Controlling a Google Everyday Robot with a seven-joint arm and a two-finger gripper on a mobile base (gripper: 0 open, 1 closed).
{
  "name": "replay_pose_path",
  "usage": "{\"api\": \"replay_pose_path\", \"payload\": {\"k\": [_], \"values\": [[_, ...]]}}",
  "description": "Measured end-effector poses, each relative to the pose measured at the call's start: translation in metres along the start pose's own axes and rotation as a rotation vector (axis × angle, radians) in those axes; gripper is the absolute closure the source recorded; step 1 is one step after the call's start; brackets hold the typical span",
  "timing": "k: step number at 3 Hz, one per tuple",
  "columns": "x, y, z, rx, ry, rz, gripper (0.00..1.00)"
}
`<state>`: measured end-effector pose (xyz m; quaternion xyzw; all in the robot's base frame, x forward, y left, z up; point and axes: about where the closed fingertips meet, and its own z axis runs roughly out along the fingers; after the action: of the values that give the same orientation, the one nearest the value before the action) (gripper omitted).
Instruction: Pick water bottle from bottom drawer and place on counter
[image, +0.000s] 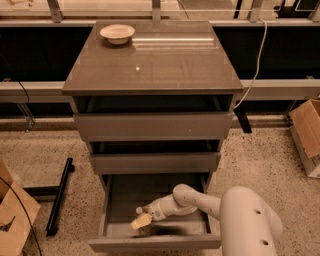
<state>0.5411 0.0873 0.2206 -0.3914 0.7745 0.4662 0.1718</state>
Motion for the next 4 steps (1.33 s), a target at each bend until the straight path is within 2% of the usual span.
{"api": "replay_pose_path", "payload": {"k": [1, 2, 3, 4], "values": [[-0.006, 0.001, -0.01, 0.019, -0.026, -0.001, 0.51], [-0.017, 0.004, -0.036, 0.048, -0.06, -0.01, 0.74], [-0.043, 0.024, -0.092, 0.121, -0.081, -0.051, 0.97], [-0.071, 0.061, -0.162, 0.22, -0.108, -0.078, 1.0]]}}
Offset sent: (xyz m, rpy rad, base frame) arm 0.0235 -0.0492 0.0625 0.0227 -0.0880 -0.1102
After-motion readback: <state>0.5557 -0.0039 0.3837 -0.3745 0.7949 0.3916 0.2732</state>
